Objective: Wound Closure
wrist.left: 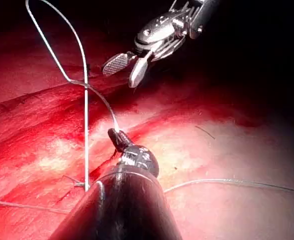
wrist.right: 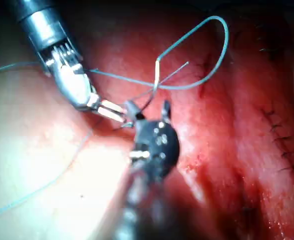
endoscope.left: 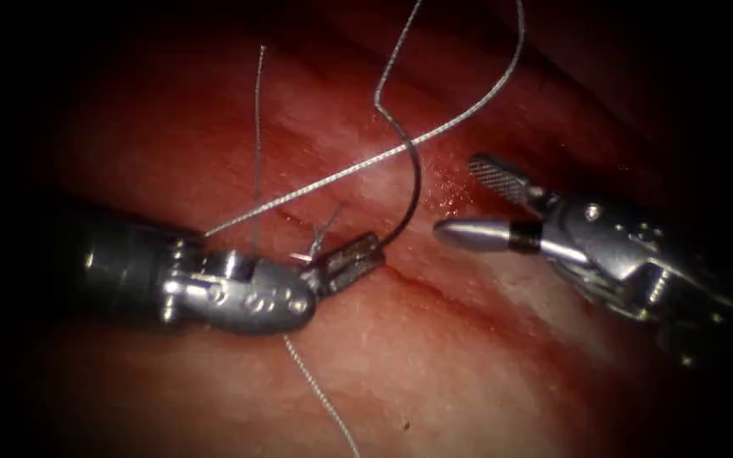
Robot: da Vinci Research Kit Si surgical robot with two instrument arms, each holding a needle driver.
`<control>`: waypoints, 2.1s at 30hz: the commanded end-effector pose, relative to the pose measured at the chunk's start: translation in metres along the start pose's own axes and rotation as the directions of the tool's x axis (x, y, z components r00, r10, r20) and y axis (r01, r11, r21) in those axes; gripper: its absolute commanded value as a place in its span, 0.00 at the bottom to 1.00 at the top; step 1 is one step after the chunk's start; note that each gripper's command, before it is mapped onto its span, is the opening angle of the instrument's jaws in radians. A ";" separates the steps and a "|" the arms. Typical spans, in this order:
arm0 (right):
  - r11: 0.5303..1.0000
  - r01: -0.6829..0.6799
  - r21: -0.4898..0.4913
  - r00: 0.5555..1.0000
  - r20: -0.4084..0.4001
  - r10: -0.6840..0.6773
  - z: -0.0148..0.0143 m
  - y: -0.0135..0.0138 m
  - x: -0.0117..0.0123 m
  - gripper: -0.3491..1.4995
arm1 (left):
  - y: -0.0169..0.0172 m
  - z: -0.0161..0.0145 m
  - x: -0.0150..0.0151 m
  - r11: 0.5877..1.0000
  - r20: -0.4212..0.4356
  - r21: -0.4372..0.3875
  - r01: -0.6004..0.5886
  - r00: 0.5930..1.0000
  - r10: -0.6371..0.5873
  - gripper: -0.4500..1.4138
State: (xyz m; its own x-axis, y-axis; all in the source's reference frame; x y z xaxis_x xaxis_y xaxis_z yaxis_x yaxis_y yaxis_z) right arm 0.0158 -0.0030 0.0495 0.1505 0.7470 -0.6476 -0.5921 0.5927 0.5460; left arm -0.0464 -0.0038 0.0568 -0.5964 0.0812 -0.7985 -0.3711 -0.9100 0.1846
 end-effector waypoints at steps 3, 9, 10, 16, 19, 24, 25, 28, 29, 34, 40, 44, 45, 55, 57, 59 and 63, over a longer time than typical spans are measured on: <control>0.999 -0.002 -0.035 0.999 0.038 0.003 0.0016 -0.0007 -0.0002 0.55 | 0.0009 0.0004 0.0000 1.000 0.004 -0.001 -0.013 1.000 0.013 0.00; 0.995 -0.008 -0.096 0.997 0.070 0.015 0.0028 -0.0010 -0.0004 0.55 | 0.0013 0.0004 0.0003 0.999 0.032 0.026 -0.047 0.998 0.046 0.00; 0.994 -0.009 -0.106 0.997 0.075 0.017 0.0029 -0.0011 -0.0004 0.55 | 0.0014 0.0004 0.0004 0.998 0.037 0.029 -0.059 0.998 0.057 0.00; 0.985 -0.020 -0.170 0.995 0.093 0.037 0.0036 -0.0019 -0.0004 0.31 | 0.0019 0.0005 0.0002 0.992 0.091 0.061 -0.109 0.990 0.103 0.00; 0.981 -0.017 -0.195 0.992 0.122 0.042 0.0043 -0.0023 -0.0008 0.16 | 0.0020 0.0005 0.0002 0.990 0.109 0.074 -0.123 0.987 0.115 0.00; 0.973 -0.029 -0.229 0.990 0.129 0.060 0.0053 -0.0029 -0.0012 0.00 | 0.0020 0.0005 0.0002 0.984 0.136 0.094 -0.153 0.981 0.139 0.00; 0.971 -0.027 -0.238 0.989 0.133 0.060 0.0055 -0.0030 -0.0013 0.00 | 0.0020 0.0005 0.0002 0.984 0.140 0.096 -0.152 0.981 0.138 0.00; 0.968 -0.027 -0.251 0.985 0.156 0.068 0.0059 -0.0030 -0.0016 0.11 | 0.0020 0.0004 0.0002 0.984 0.137 0.094 -0.150 0.981 0.136 0.00; 0.967 -0.026 -0.255 0.984 0.162 0.069 0.0059 -0.0029 -0.0016 0.17 | 0.0020 0.0004 0.0002 0.984 0.139 0.095 -0.150 0.981 0.136 0.00; 0.959 -0.072 -0.276 0.981 0.152 0.118 0.0062 -0.0023 -0.0018 0.66 | 0.0022 0.0004 0.0004 0.984 0.137 0.094 -0.148 0.981 0.135 0.00; 0.954 -0.086 -0.288 0.980 0.147 0.133 0.0066 -0.0022 -0.0019 0.71 | 0.0023 0.0003 0.0006 0.984 0.139 0.094 -0.154 0.980 0.140 0.00; 0.949 -0.103 -0.297 0.979 0.139 0.150 0.0072 -0.0026 -0.0020 0.64 | 0.0023 0.0003 0.0007 0.983 0.141 0.094 -0.159 0.979 0.145 0.00; 0.948 -0.109 -0.298 0.978 0.137 0.156 0.0073 -0.0027 -0.0020 0.57 | 0.0024 0.0002 0.0007 0.983 0.142 0.094 -0.159 0.979 0.145 0.00; 0.928 -0.138 -0.347 0.974 0.120 0.190 0.0074 -0.0026 -0.0021 0.00 | 0.0024 -0.0001 0.0016 0.972 0.145 0.094 -0.217 0.969 0.202 0.05; 0.922 -0.136 -0.362 0.975 0.119 0.190 0.0072 -0.0023 -0.0021 0.00 | 0.0021 -0.0002 0.0018 0.973 0.128 0.084 -0.214 0.971 0.202 0.38; 0.921 -0.134 -0.366 0.976 0.111 0.186 0.0068 -0.0019 -0.0022 0.00 | 0.0017 -0.0002 0.0020 0.975 0.104 0.074 -0.210 0.974 0.202 0.55; 0.936 -0.059 -0.346 0.989 0.110 0.103 0.0056 -0.0009 -0.0024 0.00 | 0.0010 -0.0004 0.0022 0.999 0.027 0.032 0.000 1.000 -0.001 0.68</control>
State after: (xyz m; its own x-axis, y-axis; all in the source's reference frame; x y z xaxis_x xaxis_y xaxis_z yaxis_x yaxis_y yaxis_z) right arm 0.0200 -0.0035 0.0529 0.1829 0.8261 -0.5331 -0.8302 0.4202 0.3663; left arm -0.0472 -0.0042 0.0544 -0.5898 0.1217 -0.7983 -0.4009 -0.9023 0.1587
